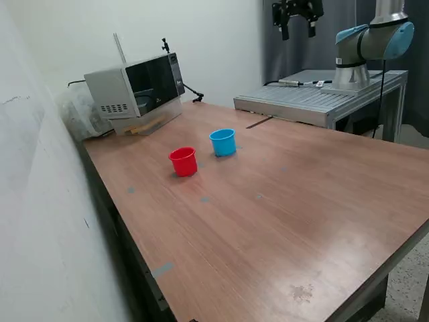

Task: Place red objects in the red bin, and blue objects in the blue bin.

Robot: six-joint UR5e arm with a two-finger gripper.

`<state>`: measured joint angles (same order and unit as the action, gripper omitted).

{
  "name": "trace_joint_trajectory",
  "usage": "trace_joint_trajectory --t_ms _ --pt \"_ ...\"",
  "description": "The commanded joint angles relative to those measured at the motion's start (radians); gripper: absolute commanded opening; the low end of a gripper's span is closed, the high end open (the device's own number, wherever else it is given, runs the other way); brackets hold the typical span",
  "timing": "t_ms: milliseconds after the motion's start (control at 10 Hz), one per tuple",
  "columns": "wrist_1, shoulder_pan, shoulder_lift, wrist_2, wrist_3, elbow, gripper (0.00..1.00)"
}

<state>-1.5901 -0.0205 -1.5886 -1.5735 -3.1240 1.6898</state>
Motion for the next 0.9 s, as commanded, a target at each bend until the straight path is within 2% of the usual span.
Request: trace_joint_trajectory --t_ms 0,200,300,400,500,800 --pt "0.180 -0.084 -0.103 -0.013 -0.024 0.022 1.00" --pt "0.284 -0.090 -0.207 -0.011 -0.022 0.079 1.00" --pt "0.368 -0.134 -0.234 -0.013 -0.027 0.109 1.00" --pt "0.503 -0.175 -0.235 -0.011 -0.027 0.119 1.00" --pt "0.543 -0.179 -0.234 -0.011 -0.025 0.122 1.00" --pt "0.544 -0.177 -0.231 -0.016 -0.021 0.110 1.00"
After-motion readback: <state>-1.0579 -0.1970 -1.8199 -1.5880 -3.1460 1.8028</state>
